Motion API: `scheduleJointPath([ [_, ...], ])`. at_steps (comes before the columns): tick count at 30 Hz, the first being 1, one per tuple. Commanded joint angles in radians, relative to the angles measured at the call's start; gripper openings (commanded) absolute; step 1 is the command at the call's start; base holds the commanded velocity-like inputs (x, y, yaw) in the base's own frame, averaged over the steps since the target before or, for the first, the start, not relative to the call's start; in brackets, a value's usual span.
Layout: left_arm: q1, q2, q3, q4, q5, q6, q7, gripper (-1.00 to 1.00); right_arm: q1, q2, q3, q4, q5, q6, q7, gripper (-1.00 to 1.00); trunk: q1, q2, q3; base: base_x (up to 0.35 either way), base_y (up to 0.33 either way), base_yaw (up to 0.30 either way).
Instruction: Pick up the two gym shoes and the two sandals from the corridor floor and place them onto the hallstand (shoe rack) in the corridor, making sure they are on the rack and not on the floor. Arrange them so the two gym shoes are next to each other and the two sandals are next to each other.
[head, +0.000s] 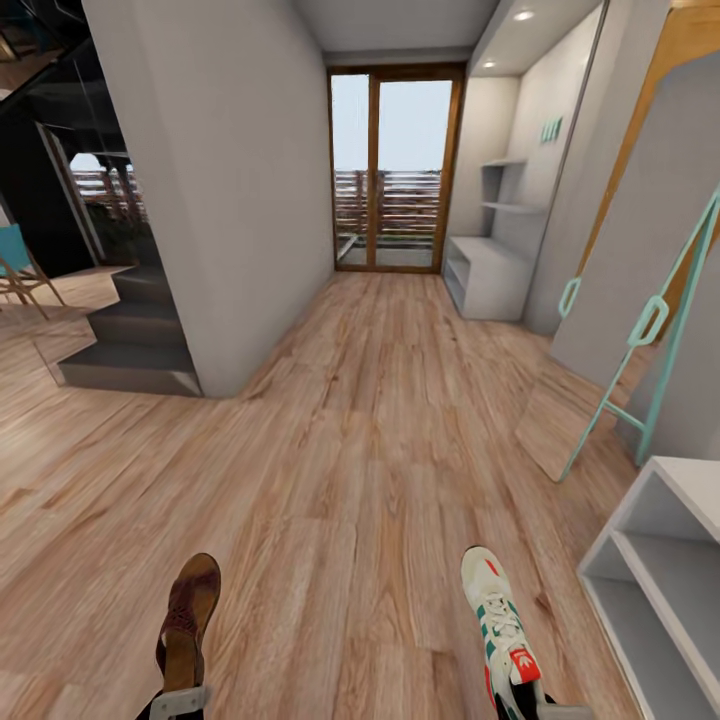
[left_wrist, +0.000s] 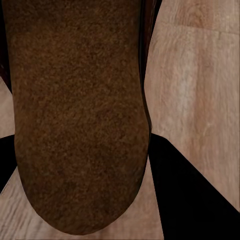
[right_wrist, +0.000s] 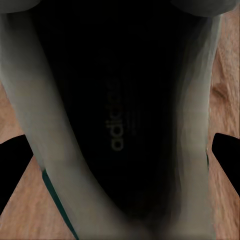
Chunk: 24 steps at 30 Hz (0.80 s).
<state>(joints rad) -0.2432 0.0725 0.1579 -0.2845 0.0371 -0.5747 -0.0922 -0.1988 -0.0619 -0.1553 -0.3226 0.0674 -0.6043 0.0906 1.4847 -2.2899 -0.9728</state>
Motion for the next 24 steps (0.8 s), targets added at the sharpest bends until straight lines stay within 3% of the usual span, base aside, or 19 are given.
scheduleJointPath([
  [1, -0.001, 0.000, 0.006, 0.001, 0.001, -0.002, -0.008, -1.00, -0.001, 0.001, -0.009, 0.000, 0.006, -0.003, 0.007, -1.00, 0.000, 0.000, -0.001, 0.337, 0.080, 0.000],
  [24, -0.001, -0.002, 0.006, 0.002, 0.001, -0.002, -0.009, -1.00, -0.001, -0.001, -0.009, 0.000, 0.005, -0.003, 0.005, -1.00, 0.000, 0.000, -0.001, 0.336, 0.102, 0.000],
])
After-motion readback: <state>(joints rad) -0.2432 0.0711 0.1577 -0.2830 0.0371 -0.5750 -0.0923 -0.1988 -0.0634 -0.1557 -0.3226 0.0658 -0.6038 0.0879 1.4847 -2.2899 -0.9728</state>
